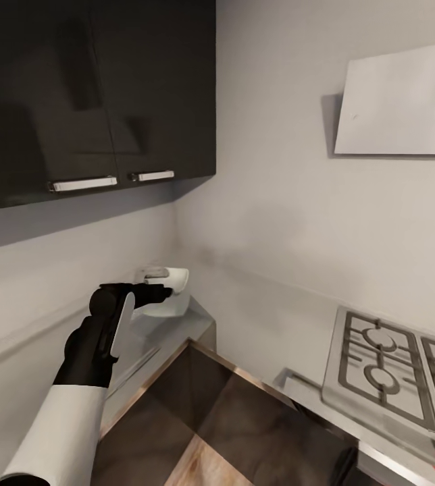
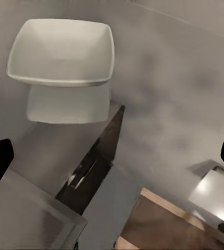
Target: In the kitchen, take the Vidalia onion out of the sink, dice it on the chopping board with the paring knife, put the diced onion into the bowl on the countertop, then place both the paring knife and the chopping board into the sink.
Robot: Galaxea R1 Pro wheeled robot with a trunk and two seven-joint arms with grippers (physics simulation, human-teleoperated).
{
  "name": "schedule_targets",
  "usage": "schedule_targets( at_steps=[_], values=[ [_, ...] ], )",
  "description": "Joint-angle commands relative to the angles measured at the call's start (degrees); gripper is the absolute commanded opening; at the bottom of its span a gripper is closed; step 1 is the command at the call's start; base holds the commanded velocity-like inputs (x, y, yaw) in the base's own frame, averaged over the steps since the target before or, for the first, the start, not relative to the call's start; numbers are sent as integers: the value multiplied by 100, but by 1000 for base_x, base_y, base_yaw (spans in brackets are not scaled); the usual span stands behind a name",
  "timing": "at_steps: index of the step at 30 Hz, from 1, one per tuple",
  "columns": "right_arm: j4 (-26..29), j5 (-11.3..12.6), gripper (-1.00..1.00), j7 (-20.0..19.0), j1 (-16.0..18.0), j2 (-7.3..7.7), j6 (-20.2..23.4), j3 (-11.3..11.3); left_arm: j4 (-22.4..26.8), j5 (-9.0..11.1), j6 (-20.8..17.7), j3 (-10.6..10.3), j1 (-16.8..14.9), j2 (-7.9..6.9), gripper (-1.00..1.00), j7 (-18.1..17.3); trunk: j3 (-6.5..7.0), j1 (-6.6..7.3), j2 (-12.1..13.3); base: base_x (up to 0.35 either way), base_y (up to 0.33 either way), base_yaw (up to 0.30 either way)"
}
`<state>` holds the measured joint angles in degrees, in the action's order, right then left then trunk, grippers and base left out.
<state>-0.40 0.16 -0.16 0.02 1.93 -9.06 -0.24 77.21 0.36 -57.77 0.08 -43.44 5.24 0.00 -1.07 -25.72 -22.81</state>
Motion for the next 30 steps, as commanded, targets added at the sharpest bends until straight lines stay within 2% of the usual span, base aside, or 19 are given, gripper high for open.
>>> schedule_targets(
  at_steps=[1,9,16,21,30],
  values=[
    [-4,2,100,-2,1,1,-26,-2,3,1,-24,1,-6,3,100,0,-11,-6,-11,255,-146,241],
    [-4,2,100,-9,1,1,-26,-2,-18,0,-24,1,-6,3,100,0,-11,-6,-11,257,-147,135],
    [-4,2,100,-2,4,1,-26,-2,-22,0,-24,1,-4,3,100,0,-11,-6,-11,29,-16,13],
    [-4,2,100,-2,-1,1,-28,-2,-22,0,-24,1,-2,3,100,0,-11,-6,-11,31,-3,137],
    [-4,2,100,-10,0,1,-26,-2,-22,0,-24,1,-5,3,100,0,-11,-6,-11,211,0,64]
  ],
)
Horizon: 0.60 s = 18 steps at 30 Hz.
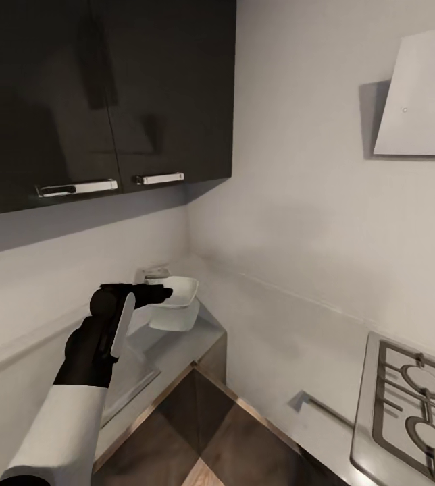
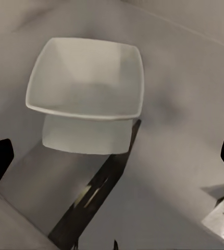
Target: In the kitchen, take the Vidalia onion out of the sink, dice it on the chopping board with the paring knife, put the diced onion into the bowl on the countertop, then place both the paring knife and the chopping board into the sink.
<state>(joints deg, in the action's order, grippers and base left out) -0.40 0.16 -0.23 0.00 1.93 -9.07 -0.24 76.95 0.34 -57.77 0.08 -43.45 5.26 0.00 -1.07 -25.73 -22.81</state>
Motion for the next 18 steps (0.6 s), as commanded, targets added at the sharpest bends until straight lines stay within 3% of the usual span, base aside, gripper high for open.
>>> schedule_targets(
  at_steps=[1,18],
  values=[
    [-4,2,100,-3,2,1,-25,-2,4,2,-24,1,-5,1,100,0,-11,-5,-11,108,0,6],
    [-7,2,100,-3,6,1,-25,-2,4,1,-24,1,-4,1,100,0,-11,-5,-11,106,0,1]
  ],
)
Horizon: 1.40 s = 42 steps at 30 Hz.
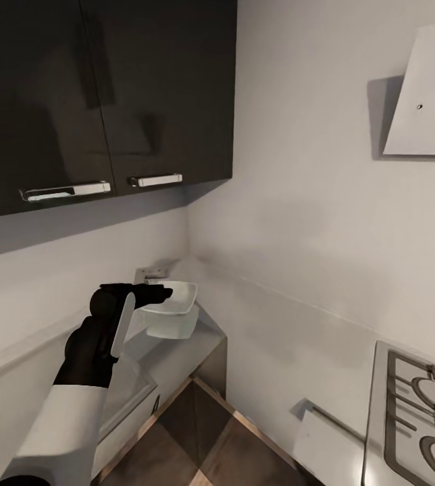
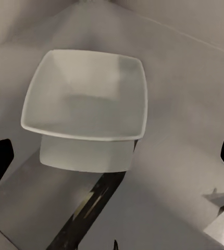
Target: In the kitchen, take the Vidalia onion out of the sink, dice it on the chopping board with the paring knife, put the diced onion into the bowl on the countertop, then place both the paring knife and the chopping board into the sink.
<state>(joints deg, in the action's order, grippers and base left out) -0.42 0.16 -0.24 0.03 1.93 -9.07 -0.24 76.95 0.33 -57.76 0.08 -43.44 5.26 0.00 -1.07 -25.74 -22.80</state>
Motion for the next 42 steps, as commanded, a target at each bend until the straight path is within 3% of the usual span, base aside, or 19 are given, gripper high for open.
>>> schedule_targets(
  at_steps=[1,24,42],
  values=[
    [-8,2,100,-3,3,1,-25,-2,4,2,-24,1,-3,1,100,0,-11,-4,-12,11,0,0],
    [-14,2,100,-3,2,1,-25,-2,4,2,-24,1,-4,1,100,0,-11,-4,-12,38,25,0],
    [-364,1,100,-3,-100,-8,36,-2,-12,2,-24,1,-2,1,100,-2,-11,-4,-12,0,0,0]
  ],
)
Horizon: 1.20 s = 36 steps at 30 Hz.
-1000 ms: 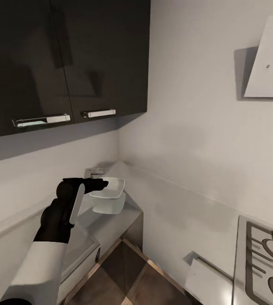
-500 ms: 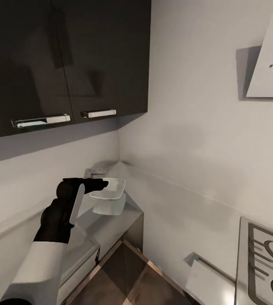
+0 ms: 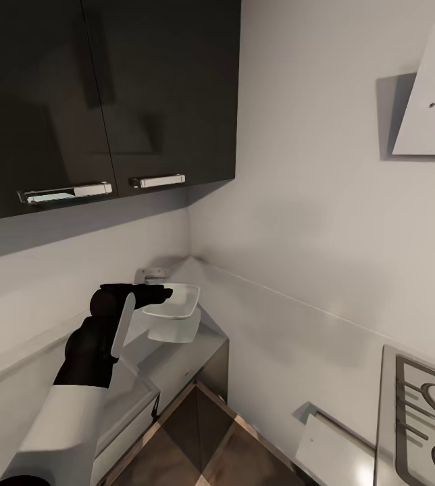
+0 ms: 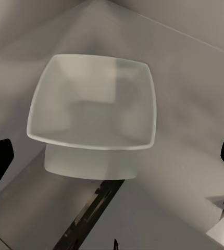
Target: In the kitchen, take the Vidalia onion out of the sink, dice it on the chopping board with the paring knife, put the diced onion into the bowl on the countertop, then place both the paring knife and the chopping board into the sink.
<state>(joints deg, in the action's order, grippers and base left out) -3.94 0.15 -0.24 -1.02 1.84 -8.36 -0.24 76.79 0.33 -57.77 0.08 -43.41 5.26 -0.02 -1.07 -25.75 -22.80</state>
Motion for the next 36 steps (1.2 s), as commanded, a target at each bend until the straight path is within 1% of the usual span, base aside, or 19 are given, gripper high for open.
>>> schedule_targets(
  at_steps=[1,10,18,24,32,36],
  values=[
    [-11,2,100,-1,-1,0,-34,-2,4,2,-24,1,-5,1,100,-1,-11,-4,-12,0,0,0],
    [-19,3,100,3,-21,0,-37,-2,3,2,-24,1,0,1,100,0,-11,-4,-12,3,0,0],
    [-19,2,100,3,-21,0,-34,-2,-45,2,-24,1,0,1,100,-6,-11,-4,-12,199,0,0],
    [-18,3,100,0,-21,0,-38,-2,-93,2,-18,3,0,1,100,-7,-11,-4,-12,61,0,0],
    [-17,1,100,-1,-21,0,-38,-2,-495,2,15,26,0,0,100,-10,-11,-4,-12,6,0,0],
    [-19,0,100,-1,-21,0,-41,-2,-598,2,53,33,0,-5,100,-5,-11,-4,-12,0,0,0]
  ],
)
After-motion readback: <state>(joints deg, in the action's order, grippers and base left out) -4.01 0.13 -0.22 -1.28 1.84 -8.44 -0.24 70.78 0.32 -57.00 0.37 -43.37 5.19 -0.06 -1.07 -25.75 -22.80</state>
